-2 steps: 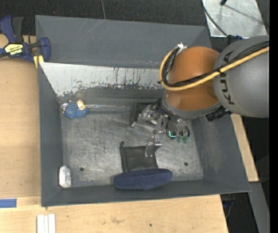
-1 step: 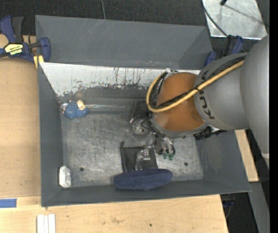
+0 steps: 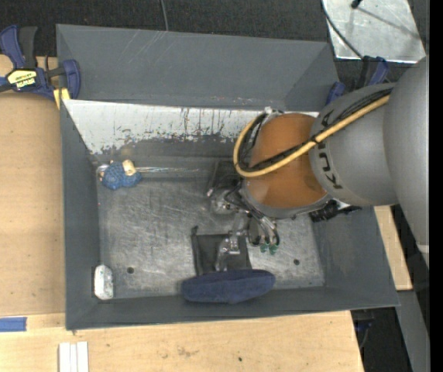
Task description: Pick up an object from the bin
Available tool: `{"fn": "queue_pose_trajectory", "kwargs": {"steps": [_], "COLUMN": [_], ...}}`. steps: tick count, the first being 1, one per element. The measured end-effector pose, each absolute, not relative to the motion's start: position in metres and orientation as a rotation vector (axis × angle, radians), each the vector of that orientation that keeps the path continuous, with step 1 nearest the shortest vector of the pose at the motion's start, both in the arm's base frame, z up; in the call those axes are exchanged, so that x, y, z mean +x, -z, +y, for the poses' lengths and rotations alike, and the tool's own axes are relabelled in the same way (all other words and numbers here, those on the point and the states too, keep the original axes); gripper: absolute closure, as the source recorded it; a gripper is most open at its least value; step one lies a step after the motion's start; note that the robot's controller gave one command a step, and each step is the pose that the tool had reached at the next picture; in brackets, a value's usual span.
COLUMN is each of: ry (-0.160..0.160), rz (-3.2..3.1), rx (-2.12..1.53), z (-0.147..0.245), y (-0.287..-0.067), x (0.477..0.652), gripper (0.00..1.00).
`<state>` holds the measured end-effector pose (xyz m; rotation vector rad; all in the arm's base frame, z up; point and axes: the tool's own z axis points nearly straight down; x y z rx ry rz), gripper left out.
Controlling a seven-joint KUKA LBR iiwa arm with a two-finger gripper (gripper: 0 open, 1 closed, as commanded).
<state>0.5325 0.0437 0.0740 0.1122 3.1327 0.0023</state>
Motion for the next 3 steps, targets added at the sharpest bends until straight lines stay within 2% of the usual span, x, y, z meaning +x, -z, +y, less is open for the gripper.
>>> {"fn": "queue_pose_trajectory", "kwargs": {"steps": [3], "ry": [-0.003], "rz": [3.13], "rx": [0.112], "z": [0.0432], "y": [-0.077], "x": [0.5355], "gripper": [0.0]}}
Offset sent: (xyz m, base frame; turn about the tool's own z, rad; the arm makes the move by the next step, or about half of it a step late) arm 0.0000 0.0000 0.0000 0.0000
